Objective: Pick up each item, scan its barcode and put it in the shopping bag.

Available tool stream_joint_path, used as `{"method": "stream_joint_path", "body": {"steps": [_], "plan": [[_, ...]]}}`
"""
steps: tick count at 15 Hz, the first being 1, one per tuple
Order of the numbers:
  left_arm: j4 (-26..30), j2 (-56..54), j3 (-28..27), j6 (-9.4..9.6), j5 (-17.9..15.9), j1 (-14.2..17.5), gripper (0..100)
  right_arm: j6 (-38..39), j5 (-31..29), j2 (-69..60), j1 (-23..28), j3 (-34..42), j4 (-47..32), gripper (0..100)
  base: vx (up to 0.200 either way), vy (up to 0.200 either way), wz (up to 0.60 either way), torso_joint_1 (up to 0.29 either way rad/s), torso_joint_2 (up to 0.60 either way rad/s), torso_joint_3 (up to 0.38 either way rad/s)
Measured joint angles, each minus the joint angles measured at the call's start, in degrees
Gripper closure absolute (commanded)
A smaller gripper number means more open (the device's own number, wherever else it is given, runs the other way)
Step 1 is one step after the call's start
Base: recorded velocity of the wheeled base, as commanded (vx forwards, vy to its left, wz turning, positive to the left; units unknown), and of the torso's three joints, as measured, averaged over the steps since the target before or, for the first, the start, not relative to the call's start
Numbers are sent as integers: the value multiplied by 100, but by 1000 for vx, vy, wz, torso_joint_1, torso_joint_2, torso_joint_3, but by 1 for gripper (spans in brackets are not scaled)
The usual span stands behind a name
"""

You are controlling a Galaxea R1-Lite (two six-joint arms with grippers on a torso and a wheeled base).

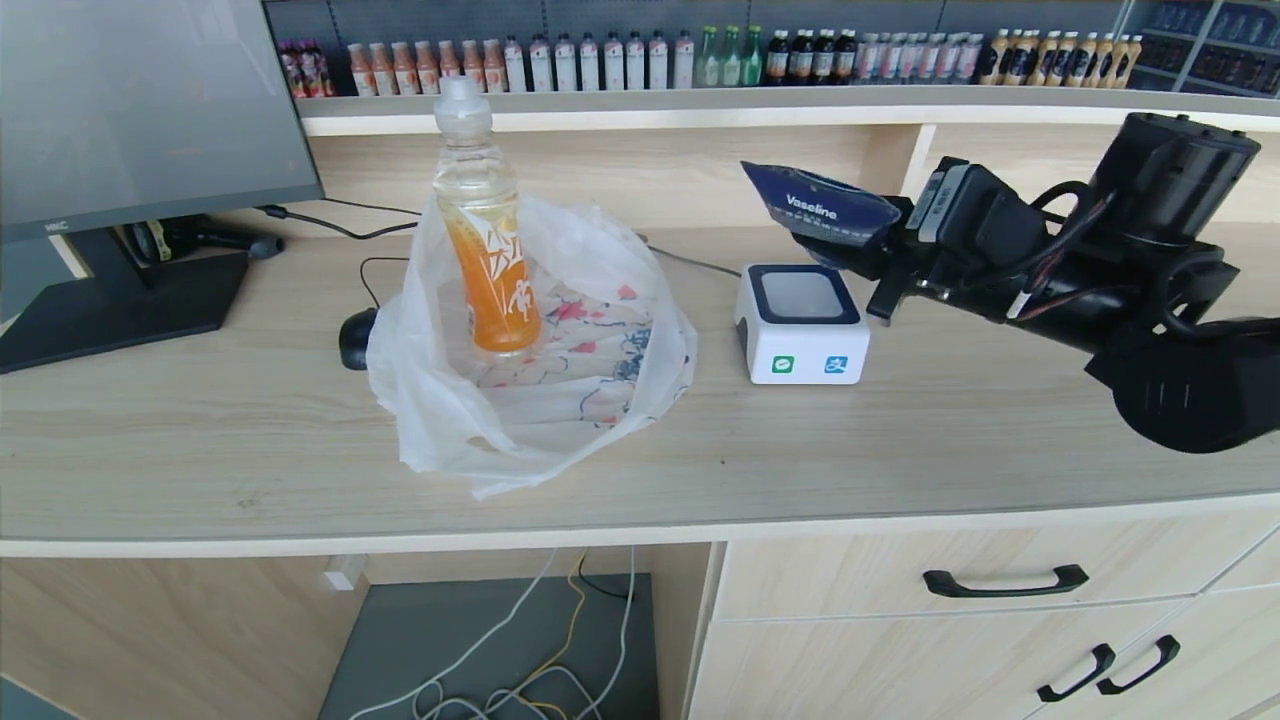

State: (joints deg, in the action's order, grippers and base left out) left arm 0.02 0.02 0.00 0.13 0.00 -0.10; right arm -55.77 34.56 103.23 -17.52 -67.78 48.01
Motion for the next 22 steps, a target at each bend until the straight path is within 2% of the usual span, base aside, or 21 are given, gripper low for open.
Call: {"method": "stream_joint_path", "body": {"steps": [4, 7, 9, 13, 14, 17, 22], "plan": [[0, 0, 0, -2, 0, 0, 100, 1157, -438, -463, -32, 111, 440, 100, 0, 0, 0, 0, 0, 0], [0, 0, 0, -4, 0, 0, 100, 2016, -508, -780, -95, 629, 1040, 100, 0, 0, 0, 0, 0, 0], [-2, 0, 0, 0, 0, 0, 100, 2737, -706, -992, -111, 1213, 1769, 100, 0, 0, 0, 0, 0, 0], [0, 0, 0, 9, 0, 0, 100, 4253, -1946, -1247, -122, 2133, 3515, 100, 0, 0, 0, 0, 0, 0], [-2, 0, 0, 9, 0, 0, 100, 4374, -2170, -1280, -127, 2297, 3714, 100, 0, 0, 0, 0, 0, 0], [0, 0, 0, 11, 0, 0, 100, 4849, -3380, -1426, -152, 2773, 3868, 100, 0, 0, 0, 0, 0, 0], [0, 0, 0, 16, 0, 0, 100, 4820, -4162, -1814, -137, 3523, 3849, 100, 0, 0, 0, 0, 0, 0]]}}
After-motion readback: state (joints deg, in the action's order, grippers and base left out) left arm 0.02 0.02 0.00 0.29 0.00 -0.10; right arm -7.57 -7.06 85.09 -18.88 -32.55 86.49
